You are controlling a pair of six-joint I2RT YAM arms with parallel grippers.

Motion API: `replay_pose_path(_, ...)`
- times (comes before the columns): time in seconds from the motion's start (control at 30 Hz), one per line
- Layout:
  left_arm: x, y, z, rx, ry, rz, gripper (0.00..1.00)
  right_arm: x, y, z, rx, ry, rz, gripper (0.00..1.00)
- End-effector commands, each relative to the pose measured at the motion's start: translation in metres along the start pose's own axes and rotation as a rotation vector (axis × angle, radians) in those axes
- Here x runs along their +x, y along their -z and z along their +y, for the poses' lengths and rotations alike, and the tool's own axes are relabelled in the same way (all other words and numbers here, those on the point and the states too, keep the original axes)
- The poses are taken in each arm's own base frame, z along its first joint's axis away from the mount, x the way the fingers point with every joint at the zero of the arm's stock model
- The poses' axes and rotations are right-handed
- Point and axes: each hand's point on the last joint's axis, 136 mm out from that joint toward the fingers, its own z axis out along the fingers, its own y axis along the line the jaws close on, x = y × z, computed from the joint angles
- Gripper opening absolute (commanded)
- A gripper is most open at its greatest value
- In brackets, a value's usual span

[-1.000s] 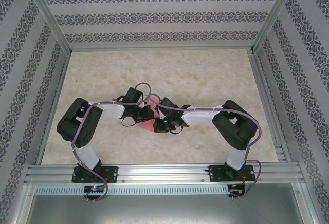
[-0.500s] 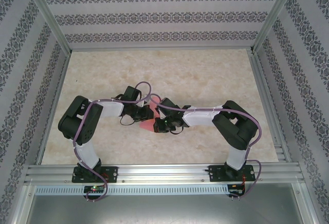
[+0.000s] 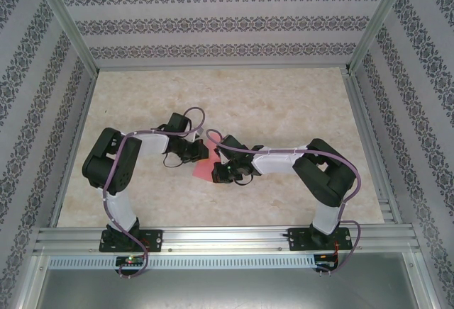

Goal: Fold a paper plane with a square sheet of paper (pick it up from the middle)
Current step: Fold the triangle a second time at the center of the table.

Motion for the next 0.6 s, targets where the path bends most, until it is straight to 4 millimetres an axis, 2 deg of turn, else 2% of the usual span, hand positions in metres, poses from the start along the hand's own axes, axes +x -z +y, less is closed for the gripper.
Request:
replay_pose_path(0.0,-0.037,0.007,0.047,-0.191,-0.004,-0.128,0.09,0.073,-0.017,-0.08,0.266,-0.114,0.226,0.02)
replay_pose_path(0.27,-0.049,0.018,0.056,-0.244,0.008,-0.154,0.09,0.073,-0.017,-0.081,0.268,-0.117,0.226,0.03)
replay_pose_path(0.43,-0.062,0.026,0.048,-0.25,0.0,-0.177,0.09,0.071,-0.016,-0.08,0.265,-0.116,0.222,0.03)
replay_pose_path(0.57,-0.064,0.038,0.035,-0.233,-0.002,-0.202,0.09,0.069,-0.016,-0.077,0.256,-0.114,0.217,0.03)
